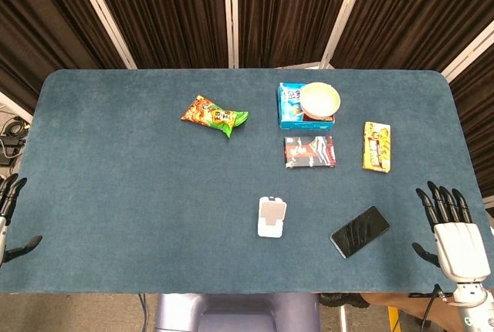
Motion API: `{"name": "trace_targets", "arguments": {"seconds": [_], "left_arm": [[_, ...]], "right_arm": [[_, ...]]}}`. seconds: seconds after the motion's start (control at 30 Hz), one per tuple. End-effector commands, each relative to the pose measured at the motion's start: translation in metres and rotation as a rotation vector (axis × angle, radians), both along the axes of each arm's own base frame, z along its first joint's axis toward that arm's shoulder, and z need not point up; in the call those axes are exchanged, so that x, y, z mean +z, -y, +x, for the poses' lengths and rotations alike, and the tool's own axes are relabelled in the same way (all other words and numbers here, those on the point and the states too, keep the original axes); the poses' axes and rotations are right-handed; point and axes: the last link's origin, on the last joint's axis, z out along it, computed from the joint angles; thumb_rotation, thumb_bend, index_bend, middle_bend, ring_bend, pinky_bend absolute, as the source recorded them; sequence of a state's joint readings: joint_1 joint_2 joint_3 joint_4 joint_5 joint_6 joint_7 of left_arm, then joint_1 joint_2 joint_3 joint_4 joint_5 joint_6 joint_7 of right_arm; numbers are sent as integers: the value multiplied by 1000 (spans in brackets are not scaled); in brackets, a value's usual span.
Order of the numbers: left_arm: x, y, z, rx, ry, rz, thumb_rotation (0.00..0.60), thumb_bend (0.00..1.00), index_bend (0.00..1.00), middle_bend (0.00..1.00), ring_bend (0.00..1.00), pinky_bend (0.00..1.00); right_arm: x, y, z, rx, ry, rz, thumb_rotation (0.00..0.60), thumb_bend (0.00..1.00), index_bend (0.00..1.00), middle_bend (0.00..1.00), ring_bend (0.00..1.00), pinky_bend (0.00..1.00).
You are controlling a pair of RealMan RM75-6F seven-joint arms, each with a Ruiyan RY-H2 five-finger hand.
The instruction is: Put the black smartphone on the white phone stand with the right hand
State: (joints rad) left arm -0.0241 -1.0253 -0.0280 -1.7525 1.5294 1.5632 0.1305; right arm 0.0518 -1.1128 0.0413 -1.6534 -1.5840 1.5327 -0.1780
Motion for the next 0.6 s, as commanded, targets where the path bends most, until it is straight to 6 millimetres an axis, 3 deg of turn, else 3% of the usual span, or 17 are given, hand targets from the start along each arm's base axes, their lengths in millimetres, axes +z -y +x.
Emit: {"name": "trace_targets", "arguments": {"seconds": [0.03,0.27,0.6], "left_arm": [[0,0,0,1,-1,0,600,0,0,0,0,0],[-1,-2,-1,9,0,-6,600,0,0,0,0,0],[-3,-6,-3,31,-6,-5,600,0,0,0,0,0]], "right_arm": [[-1,0,0,2,-2,13,600,0,0,0,0,0],[-7,7,-11,39,-36,167,600,0,0,0,0,0],[-42,50,-32,242,-182,495,600,0,0,8,0,0]]}}
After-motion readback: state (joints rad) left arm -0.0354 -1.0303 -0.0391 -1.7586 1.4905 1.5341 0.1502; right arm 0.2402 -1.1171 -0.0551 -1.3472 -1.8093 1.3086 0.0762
